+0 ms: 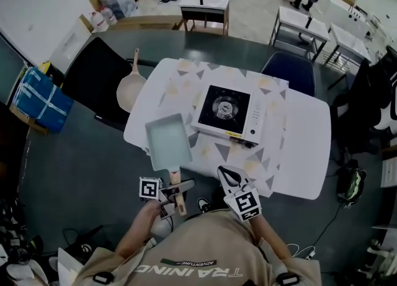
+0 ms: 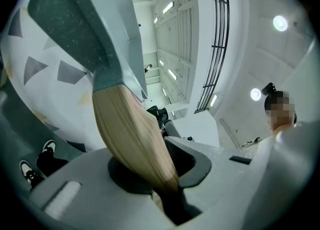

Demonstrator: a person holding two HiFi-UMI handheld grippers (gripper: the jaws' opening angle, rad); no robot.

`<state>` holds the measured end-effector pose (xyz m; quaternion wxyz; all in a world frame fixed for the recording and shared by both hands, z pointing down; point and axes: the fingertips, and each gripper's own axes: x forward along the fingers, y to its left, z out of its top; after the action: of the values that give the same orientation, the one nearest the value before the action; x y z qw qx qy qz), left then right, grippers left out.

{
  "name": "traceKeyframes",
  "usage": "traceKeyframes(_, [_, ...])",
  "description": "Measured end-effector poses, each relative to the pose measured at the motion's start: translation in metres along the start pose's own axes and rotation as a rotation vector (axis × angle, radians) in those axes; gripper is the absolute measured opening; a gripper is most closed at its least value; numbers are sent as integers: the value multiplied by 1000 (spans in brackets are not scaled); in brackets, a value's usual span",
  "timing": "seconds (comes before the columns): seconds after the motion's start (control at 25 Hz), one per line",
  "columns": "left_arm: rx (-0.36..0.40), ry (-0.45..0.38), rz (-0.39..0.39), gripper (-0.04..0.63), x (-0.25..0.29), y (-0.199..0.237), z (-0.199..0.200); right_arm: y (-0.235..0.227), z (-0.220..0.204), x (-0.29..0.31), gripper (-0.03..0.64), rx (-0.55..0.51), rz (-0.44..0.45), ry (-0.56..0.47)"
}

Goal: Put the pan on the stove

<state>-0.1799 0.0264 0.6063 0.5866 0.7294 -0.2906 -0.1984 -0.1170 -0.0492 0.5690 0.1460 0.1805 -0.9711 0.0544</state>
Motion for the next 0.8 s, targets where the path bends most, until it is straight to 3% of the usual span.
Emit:
traceKeyframes(0.24, [-23, 4, -11, 67, 26, 1, 32, -36, 4, 21, 3, 5, 14, -21])
traceKeyframes(0.48, [8, 28, 11, 67, 61, 8, 70, -81, 12, 37, 2, -1, 16, -37])
traceKeyframes(0.8, [-22, 74, -11, 71, 116, 11, 97, -133, 0, 32, 2, 66, -27, -52])
